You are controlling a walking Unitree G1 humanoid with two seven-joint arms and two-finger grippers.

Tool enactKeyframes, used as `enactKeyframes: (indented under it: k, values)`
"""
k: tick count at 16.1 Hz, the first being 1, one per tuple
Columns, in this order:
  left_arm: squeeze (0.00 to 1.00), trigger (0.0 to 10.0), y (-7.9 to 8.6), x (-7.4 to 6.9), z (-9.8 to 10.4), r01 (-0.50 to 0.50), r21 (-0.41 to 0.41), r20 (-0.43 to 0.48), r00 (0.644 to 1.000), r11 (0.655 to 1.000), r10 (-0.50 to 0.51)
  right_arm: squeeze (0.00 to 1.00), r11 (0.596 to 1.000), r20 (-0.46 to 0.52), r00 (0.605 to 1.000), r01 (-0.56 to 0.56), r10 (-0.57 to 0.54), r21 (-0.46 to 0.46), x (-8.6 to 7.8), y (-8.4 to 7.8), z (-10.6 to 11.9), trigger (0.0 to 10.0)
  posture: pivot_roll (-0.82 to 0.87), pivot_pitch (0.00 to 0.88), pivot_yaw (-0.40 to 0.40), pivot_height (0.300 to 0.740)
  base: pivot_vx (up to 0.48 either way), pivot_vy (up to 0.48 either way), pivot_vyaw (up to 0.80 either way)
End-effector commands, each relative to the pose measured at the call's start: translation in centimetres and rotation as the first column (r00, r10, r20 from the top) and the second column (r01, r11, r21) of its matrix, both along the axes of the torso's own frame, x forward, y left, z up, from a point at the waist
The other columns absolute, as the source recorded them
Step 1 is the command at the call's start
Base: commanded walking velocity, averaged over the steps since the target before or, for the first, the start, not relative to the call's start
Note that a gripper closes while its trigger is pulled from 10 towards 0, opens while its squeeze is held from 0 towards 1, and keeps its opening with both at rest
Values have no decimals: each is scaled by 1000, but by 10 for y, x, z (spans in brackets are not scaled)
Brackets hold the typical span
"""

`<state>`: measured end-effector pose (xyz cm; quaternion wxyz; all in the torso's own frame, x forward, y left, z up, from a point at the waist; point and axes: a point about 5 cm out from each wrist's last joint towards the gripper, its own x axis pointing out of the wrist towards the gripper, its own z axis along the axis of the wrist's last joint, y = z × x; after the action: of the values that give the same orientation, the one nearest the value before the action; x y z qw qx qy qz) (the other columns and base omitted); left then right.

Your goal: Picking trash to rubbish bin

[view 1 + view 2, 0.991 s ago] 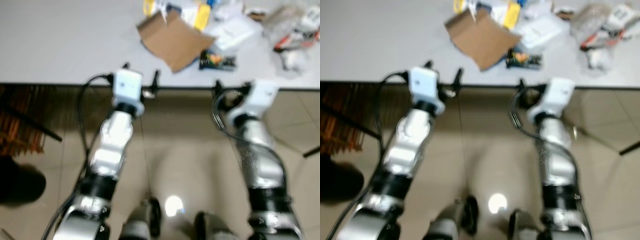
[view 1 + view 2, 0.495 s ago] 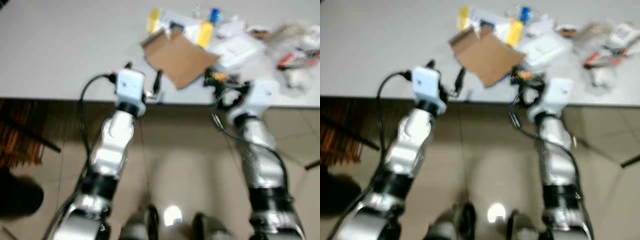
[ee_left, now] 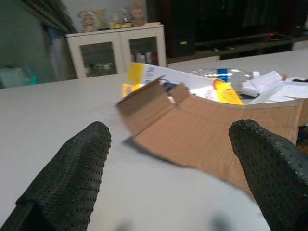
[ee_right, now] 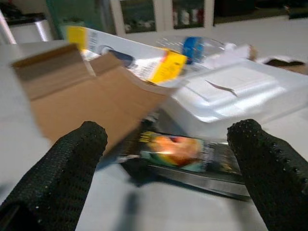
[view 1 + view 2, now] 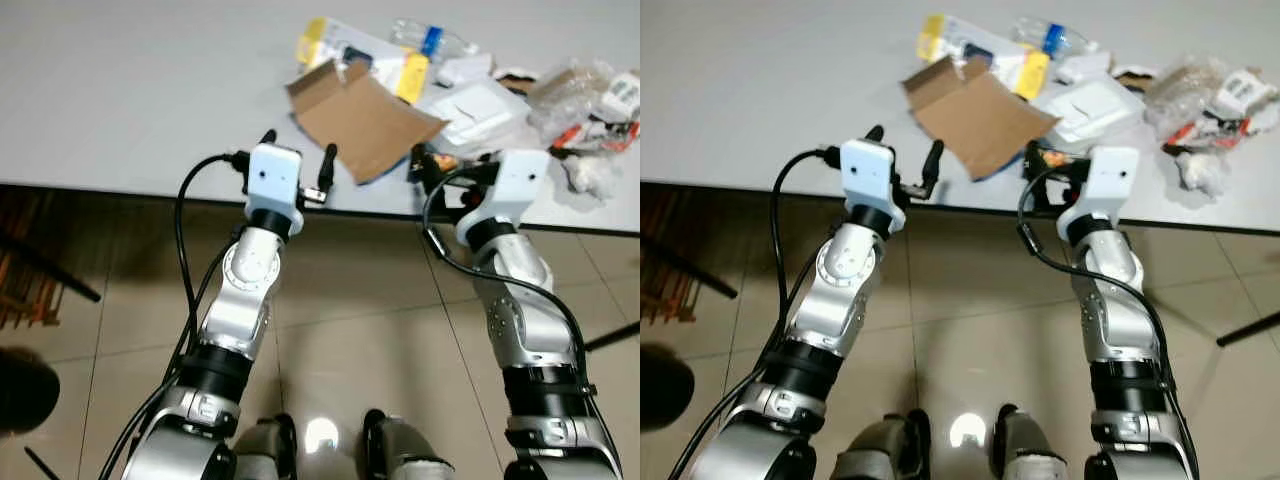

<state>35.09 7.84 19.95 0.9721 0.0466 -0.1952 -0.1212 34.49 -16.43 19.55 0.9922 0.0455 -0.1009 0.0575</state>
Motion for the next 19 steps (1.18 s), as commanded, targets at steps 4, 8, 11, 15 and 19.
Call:
enactKeyframes:
  k: [4, 8, 11, 15, 19]
  values:
    - [0, 10000, 7, 1, -5, -26, 30, -10, 1000, 999, 26, 0, 1000, -13, 1000, -5, 5, 0, 2, -1, 0, 10000, 37, 264, 14, 740, 0, 0, 0]
    - [0, 10000, 16, 5, -4, -64, 89, -4, 998, 994, 65, 0, 1000, -18, 1000, 11, -11, 9, 2, -2, -3, 10000, 52, 276, 31, 740, 67, 0, 0]
    - [0, 10000, 19, 7, -5, -70, 115, -10, 997, 991, 71, 0, 1000, -24, 1000, 6, -6, 8, 2, -1, -5, 10000, 57, 279, 34, 740, 291, 0, 0]
    - [0, 10000, 23, 8, -8, -63, 160, -15, 998, 985, 66, 0, 1000, -33, 999, 12, -12, 2, 1, -4, -7, 10000, 62, 288, 43, 740, 298, 0, 0]
    - [0, 10000, 21, 8, -8, -62, 170, -10, 998, 984, 64, 0, 1000, -37, 999, 10, -10, 10, 2, 0, -9, 10000, 66, 289, 54, 740, 325, -69, 0]
